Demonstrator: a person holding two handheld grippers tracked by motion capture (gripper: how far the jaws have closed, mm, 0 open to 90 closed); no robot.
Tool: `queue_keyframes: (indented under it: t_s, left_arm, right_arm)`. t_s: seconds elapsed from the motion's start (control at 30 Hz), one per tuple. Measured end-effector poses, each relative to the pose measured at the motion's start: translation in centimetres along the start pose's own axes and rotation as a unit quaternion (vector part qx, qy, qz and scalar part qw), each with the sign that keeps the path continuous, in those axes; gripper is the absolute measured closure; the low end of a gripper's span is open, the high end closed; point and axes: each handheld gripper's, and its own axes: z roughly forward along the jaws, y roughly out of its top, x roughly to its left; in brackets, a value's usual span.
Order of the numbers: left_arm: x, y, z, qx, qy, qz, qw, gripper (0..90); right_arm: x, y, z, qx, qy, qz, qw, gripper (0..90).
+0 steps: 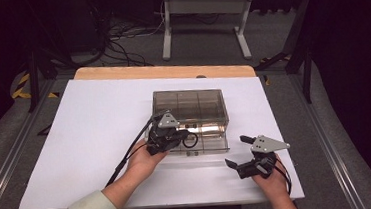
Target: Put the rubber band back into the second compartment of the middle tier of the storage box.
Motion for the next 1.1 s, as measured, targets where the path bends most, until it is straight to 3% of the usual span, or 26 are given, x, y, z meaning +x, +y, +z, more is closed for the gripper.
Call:
queue_keyframes:
  t_s: [0.83, 1.1]
  left_arm:
    - [-0.2, -0.4, 1.2, 0.029, 0.009, 0.02, 0.9993, 83.1]
    - [0.3, -0.2, 0.4, 0.009, -0.003, 0.014, 0.9998, 77.7]
  right_arm:
    - [0.0, 0.0, 0.0, -0.001, 0.002, -0.001, 1.0, 0.9]
    - [0.0, 0.0, 0.0, -0.001, 0.001, -0.001, 1.0, 0.9]
